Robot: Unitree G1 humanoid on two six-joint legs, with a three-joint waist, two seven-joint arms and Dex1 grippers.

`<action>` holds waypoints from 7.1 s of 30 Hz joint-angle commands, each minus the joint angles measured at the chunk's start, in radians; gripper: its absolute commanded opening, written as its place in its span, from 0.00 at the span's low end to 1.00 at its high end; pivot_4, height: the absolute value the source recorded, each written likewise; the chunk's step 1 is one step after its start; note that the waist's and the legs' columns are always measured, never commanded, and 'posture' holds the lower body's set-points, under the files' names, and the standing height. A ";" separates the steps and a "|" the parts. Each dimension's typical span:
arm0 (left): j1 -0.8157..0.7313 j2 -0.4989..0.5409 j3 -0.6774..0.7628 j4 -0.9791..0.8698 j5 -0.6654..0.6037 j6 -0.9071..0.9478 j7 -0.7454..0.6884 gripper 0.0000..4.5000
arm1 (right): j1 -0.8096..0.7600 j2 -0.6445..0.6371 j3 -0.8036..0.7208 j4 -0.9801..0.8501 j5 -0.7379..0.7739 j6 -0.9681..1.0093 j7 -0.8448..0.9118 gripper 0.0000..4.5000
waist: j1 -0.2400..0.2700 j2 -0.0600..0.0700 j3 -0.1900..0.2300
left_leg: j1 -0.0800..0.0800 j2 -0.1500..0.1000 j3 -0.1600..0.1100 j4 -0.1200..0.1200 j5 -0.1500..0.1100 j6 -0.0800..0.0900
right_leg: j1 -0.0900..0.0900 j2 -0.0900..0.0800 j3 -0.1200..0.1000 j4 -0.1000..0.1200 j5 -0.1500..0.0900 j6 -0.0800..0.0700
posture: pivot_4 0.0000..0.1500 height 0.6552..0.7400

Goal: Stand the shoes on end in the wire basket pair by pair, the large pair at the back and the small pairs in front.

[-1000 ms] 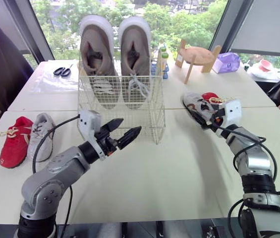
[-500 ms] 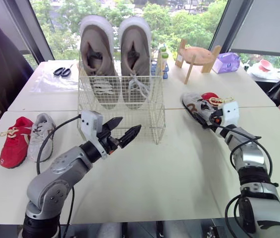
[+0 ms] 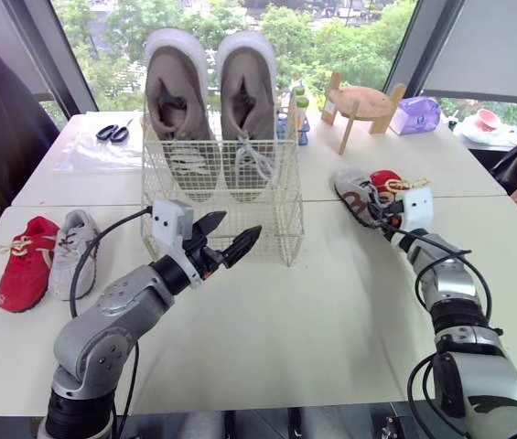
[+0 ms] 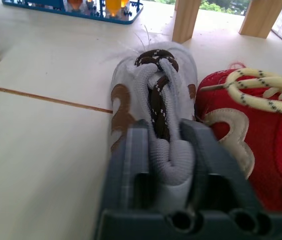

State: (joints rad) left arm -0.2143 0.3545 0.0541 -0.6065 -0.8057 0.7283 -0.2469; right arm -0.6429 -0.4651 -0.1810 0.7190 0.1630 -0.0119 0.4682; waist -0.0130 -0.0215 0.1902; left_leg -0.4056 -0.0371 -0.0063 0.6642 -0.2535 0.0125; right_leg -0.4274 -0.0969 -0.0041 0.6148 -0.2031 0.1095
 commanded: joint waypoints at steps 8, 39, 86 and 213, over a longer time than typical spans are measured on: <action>-0.182 -0.004 0.233 0.055 -0.357 0.027 0.077 1.00 | -0.142 -0.027 -0.116 -0.374 0.231 0.213 0.068 0.02 | 0.002 0.006 0.004 | -0.002 0.000 0.000 0.000 0.000 0.000 | -0.002 0.000 0.000 0.000 0.001 0.002 | 1.00 1.00; -0.654 0.358 0.351 0.527 -0.996 0.261 0.067 1.00 | -0.676 -0.275 0.160 -0.677 0.351 0.306 0.784 0.02 | 0.002 0.005 0.005 | -0.003 -0.001 -0.001 -0.001 -0.002 0.001 | -0.003 -0.001 -0.001 -0.002 0.000 0.003 | 1.00 1.00; -0.659 0.175 0.468 0.493 -0.878 0.068 0.077 0.10 | -0.397 -0.018 -0.170 -0.774 0.682 0.679 0.251 0.97 | 0.001 0.004 0.005 | -0.003 -0.001 -0.001 -0.003 -0.002 0.000 | -0.005 -0.006 0.000 -0.001 0.000 0.003 | 1.00 1.00; -0.723 0.693 -0.129 1.121 0.020 0.624 -0.018 1.00 | -0.303 -0.262 0.208 -0.953 0.521 0.772 0.846 0.98 | 0.002 0.003 0.006 | -0.004 0.000 0.001 -0.015 0.003 -0.006 | -0.013 0.000 -0.001 -0.001 0.001 0.000 | 1.00 1.00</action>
State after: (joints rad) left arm -0.8964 1.0449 -0.0489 0.4640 -0.8527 1.3478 -0.2112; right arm -0.9415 -0.7275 0.0616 -0.1982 0.6581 0.7586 1.3372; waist -0.0114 -0.0187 0.1957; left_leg -0.4098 -0.0376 -0.0054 0.6490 -0.2508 0.0066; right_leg -0.4405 -0.0973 -0.0050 0.6140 -0.2024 0.1091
